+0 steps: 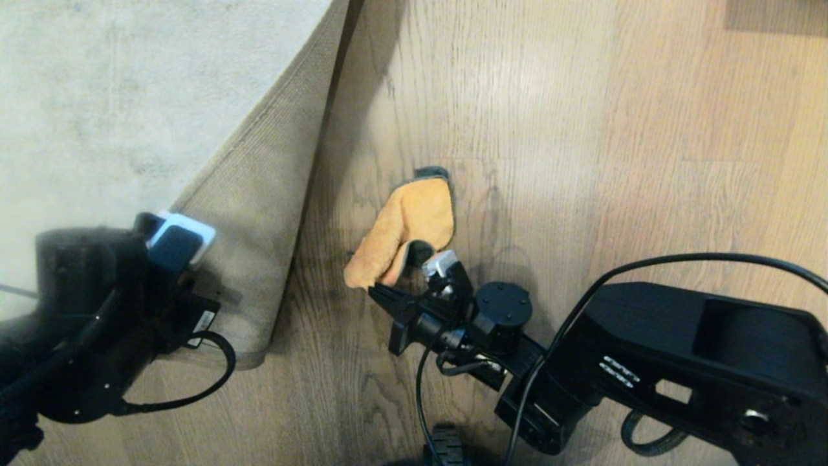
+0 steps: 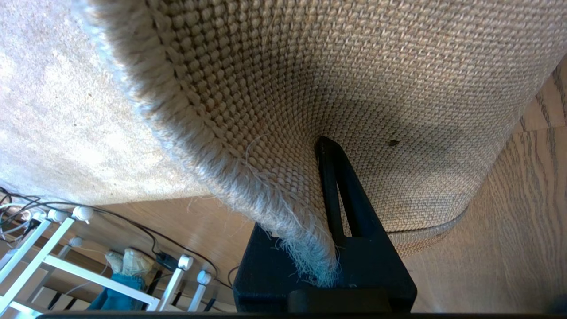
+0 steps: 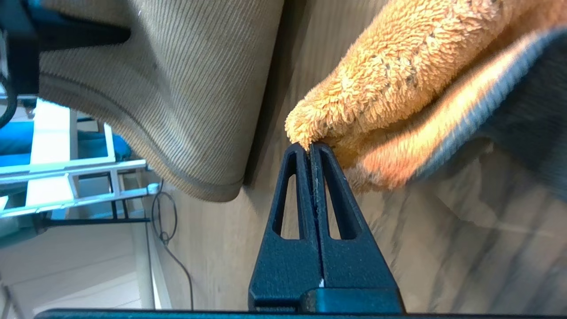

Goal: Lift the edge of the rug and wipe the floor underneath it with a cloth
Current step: Wipe the floor under the carpet with a rag

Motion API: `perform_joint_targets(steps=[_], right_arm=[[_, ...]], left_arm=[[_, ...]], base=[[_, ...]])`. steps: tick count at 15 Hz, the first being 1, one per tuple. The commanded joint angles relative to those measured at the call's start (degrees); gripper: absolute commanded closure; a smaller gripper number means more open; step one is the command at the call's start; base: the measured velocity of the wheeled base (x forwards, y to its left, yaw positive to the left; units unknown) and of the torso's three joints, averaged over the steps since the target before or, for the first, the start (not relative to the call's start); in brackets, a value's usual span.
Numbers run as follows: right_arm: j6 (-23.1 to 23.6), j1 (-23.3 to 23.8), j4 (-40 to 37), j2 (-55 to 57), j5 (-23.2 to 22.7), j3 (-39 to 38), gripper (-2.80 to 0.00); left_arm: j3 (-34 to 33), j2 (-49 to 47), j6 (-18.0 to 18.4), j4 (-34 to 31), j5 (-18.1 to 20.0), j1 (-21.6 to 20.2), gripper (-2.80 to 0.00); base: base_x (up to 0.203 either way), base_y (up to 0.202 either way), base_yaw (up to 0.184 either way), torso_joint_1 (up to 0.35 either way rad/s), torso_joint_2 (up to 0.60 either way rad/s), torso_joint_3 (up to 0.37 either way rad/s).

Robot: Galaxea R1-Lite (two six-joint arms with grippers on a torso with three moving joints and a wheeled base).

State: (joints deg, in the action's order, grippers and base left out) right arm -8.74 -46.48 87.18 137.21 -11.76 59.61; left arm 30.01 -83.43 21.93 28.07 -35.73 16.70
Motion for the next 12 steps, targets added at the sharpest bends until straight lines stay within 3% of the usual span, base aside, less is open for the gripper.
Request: perform_joint_targets(steps=[1,7,12], right_arm=[[-0.05,-0.36,0.62,1.11,-0.10,0.31,0.00],[-0.05,0.37,-0.76,3.96,-0.10,7.08,0.00],[-0.03,3.33,-7.67,4.67,-0.10,18.04,0.00]], left_arm=[[-0.22,0.02,0.13,0.14,-0.22,0.00,0.00],[-0.14,0.02,0.13,0.14,-0.22,-0.09,0.00],[-0.59,0.02,0.13,0.14,-0.22,0.00,0.00]], base=[[0.000,0.000,0.000,0.000,0.00,0.000],[0.000,0.000,0.000,0.000,0.00,0.000],[0.000,0.000,0.000,0.000,0.00,0.000]])
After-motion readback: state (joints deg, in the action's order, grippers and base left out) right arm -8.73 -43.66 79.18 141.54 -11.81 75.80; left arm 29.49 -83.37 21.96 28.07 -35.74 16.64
